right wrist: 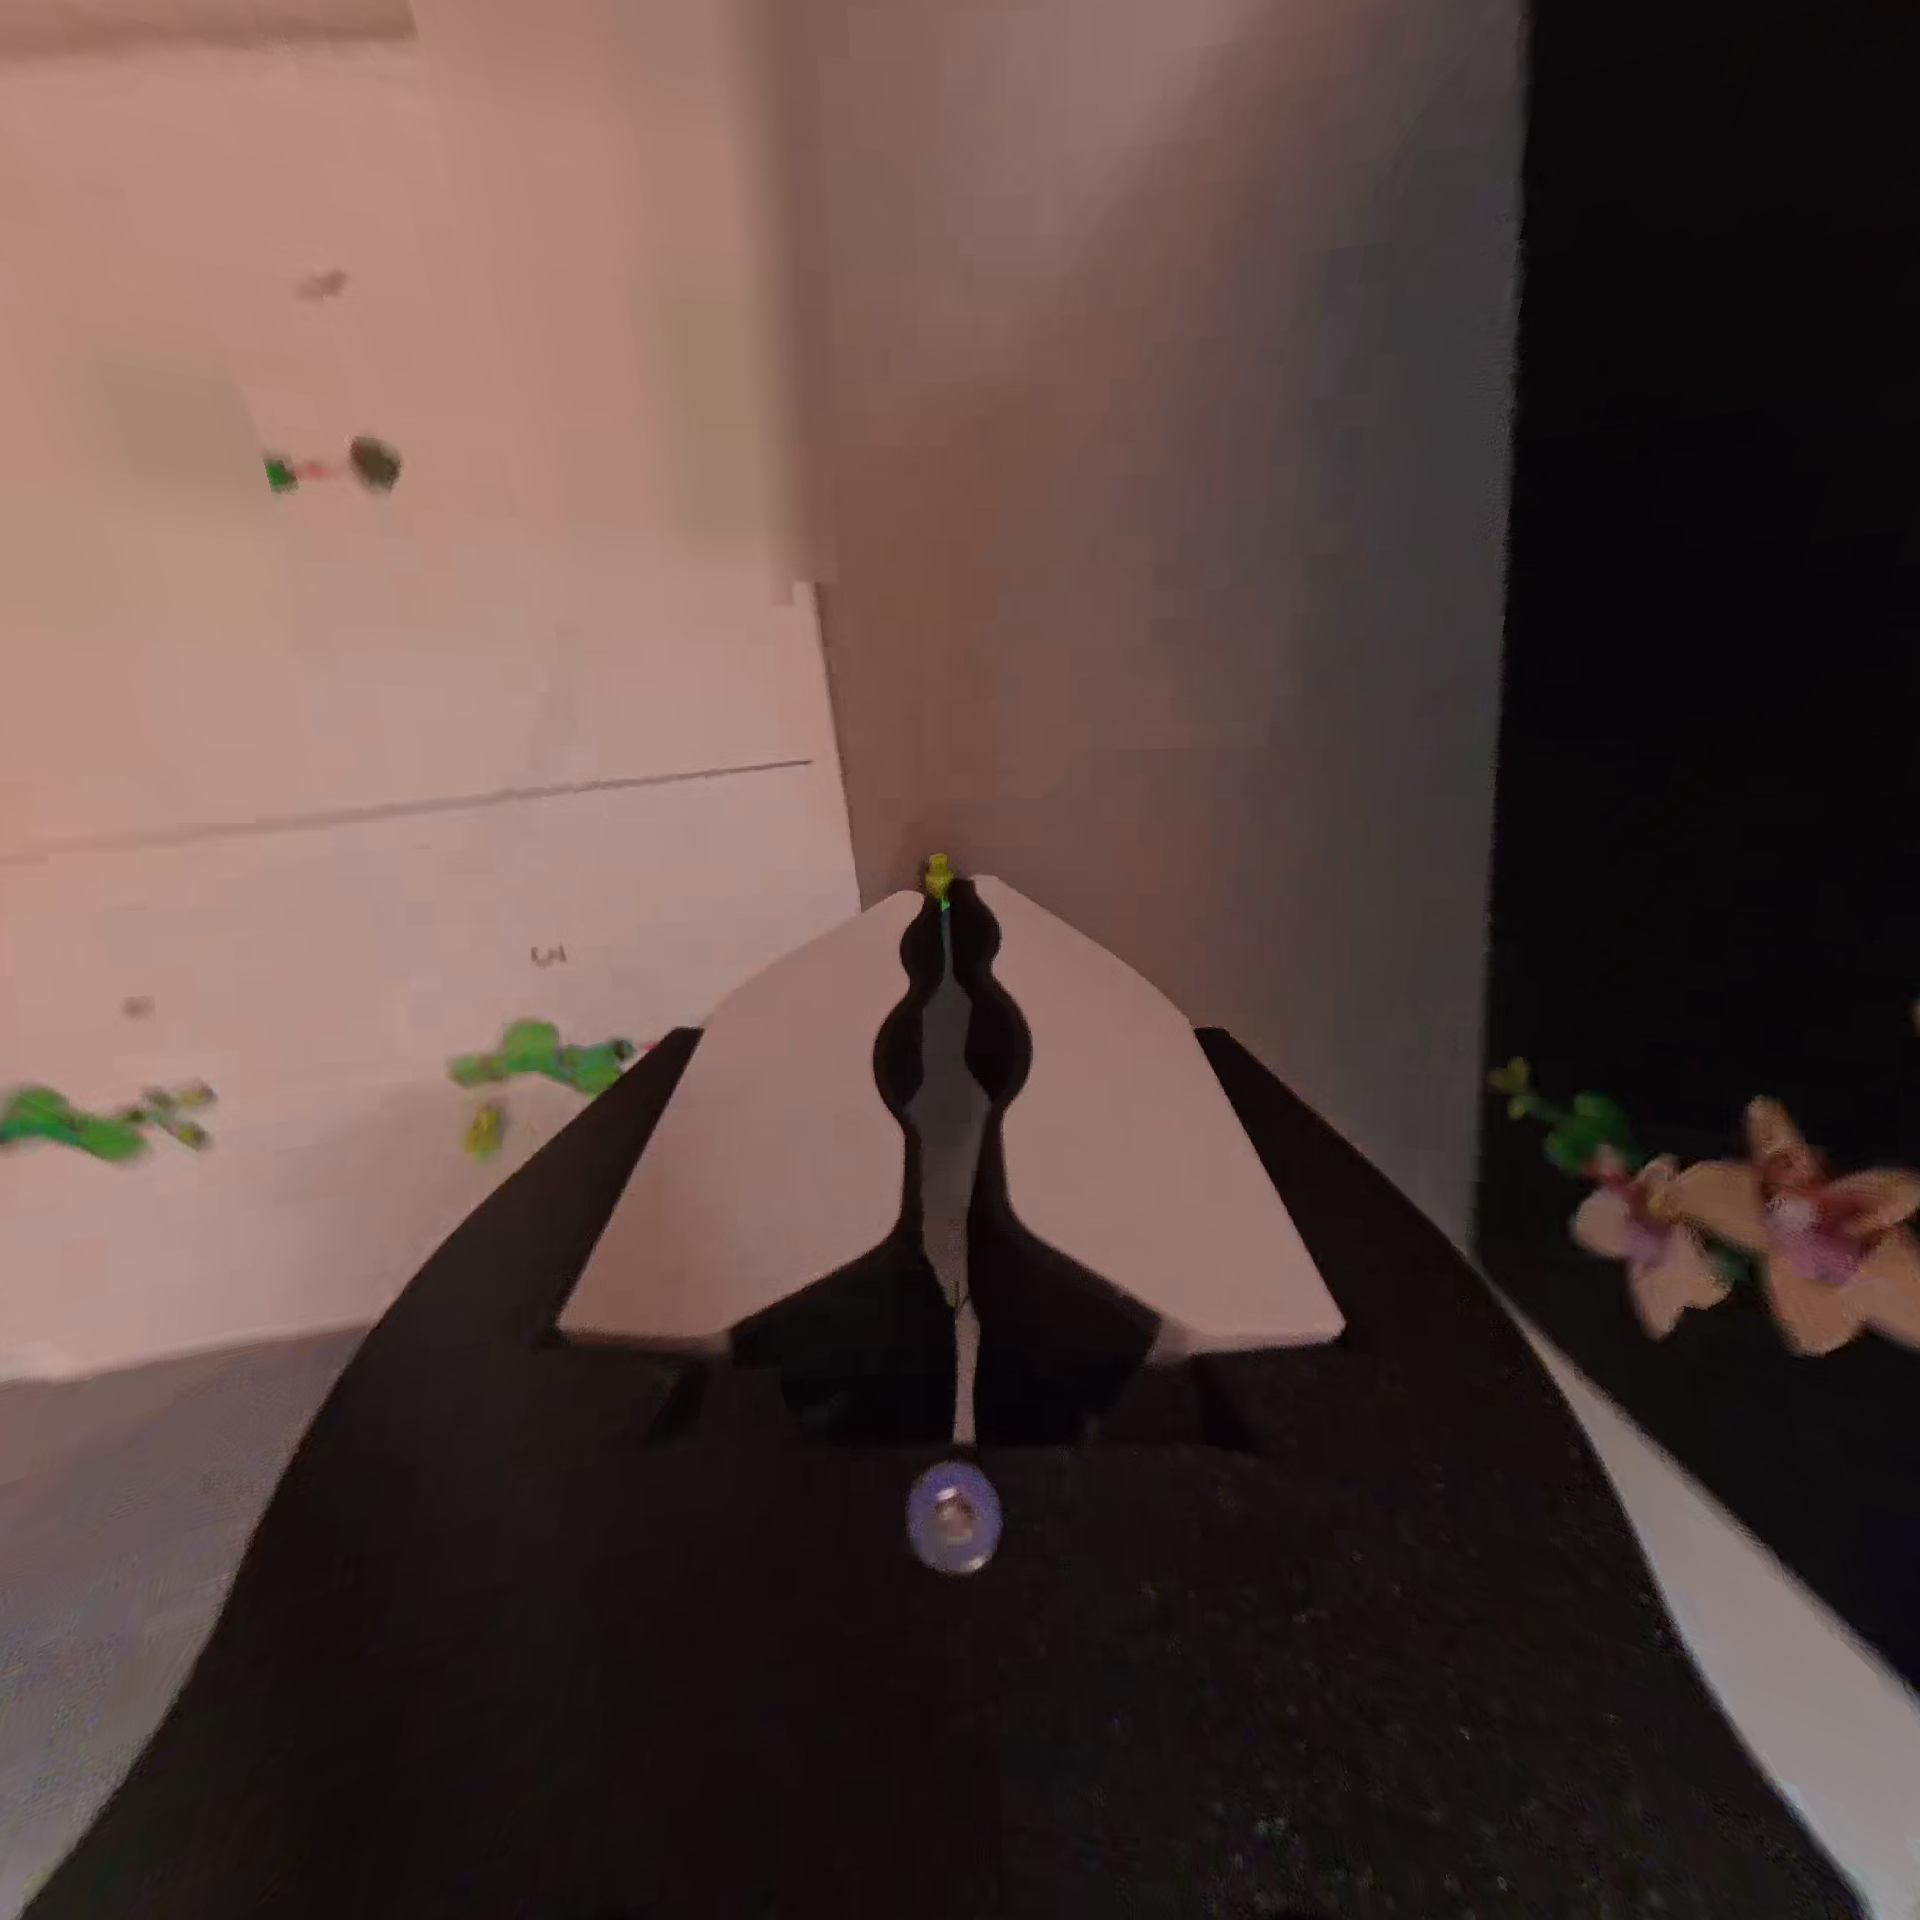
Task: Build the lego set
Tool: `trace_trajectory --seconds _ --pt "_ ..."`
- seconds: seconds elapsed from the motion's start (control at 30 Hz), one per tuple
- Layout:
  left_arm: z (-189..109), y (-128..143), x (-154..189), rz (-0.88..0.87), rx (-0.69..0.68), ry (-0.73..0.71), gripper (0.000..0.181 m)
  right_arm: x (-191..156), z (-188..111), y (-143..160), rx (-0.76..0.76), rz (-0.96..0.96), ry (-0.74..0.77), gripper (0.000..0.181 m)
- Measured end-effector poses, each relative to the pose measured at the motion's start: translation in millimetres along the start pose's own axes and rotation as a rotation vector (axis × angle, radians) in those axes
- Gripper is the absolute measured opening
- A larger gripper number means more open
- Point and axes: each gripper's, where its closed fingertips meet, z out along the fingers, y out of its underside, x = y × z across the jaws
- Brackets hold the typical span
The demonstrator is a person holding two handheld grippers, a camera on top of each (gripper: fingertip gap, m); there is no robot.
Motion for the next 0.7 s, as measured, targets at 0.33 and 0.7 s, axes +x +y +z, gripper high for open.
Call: trace_trajectory --seconds 0.33,0.7 --pt "0 3 -4 -0.020 -0.016 -0.013 0.008 -45 -31 -25 0.007 -0.539 0.014 0.002" --pt "-2 -1 -5 -0.039 0.008 -0.018 0.008 -105 -10 -11 -0.149 -1.184 0.030 0.008"
